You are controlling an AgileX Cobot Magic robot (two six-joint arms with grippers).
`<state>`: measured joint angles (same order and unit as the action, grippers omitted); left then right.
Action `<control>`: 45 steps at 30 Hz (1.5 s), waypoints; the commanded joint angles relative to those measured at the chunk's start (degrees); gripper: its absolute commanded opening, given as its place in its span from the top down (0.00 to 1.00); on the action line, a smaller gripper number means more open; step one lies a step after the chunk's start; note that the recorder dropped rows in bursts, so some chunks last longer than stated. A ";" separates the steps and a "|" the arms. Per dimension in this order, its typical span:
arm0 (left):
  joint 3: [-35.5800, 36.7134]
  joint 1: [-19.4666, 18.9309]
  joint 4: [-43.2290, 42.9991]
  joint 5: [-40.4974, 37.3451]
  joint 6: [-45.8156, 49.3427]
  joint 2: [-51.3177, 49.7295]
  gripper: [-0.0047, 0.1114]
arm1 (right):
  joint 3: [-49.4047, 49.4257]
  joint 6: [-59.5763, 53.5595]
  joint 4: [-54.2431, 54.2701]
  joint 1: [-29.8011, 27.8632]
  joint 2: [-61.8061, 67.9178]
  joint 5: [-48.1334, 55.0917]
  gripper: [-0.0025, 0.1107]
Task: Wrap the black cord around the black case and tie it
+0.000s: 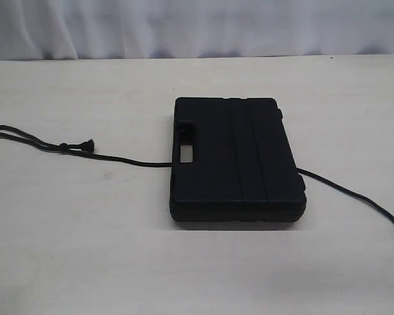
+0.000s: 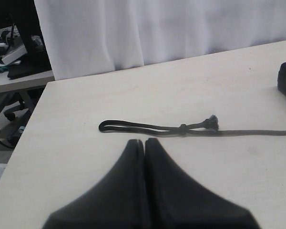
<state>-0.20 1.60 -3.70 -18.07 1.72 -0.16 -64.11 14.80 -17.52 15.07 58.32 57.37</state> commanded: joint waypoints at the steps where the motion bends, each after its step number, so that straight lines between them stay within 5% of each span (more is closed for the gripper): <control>1: 0.20 0.42 0.27 0.37 -0.29 0.16 0.96 | -3.82 -4.06 4.53 8.62 6.01 3.61 0.68; 7: 0.20 0.42 0.27 0.37 -0.29 0.16 0.96 | -4.42 5.74 0.01 25.68 16.47 1.56 0.61; 13: 0.20 0.42 0.27 0.37 -0.29 0.16 0.96 | -12.71 9.46 0.39 32.00 31.74 1.20 0.53; 27: 0.20 0.42 0.27 0.37 -0.29 0.16 0.96 | -37.84 13.57 1.55 32.54 60.54 3.29 0.56; 45: 0.20 0.42 0.27 0.37 -0.29 0.16 0.96 | -43.85 19.60 -3.32 28.80 72.66 1.34 0.56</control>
<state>-0.20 1.60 -3.70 -18.07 1.72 -0.16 -107.54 33.85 -20.54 44.38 130.37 58.88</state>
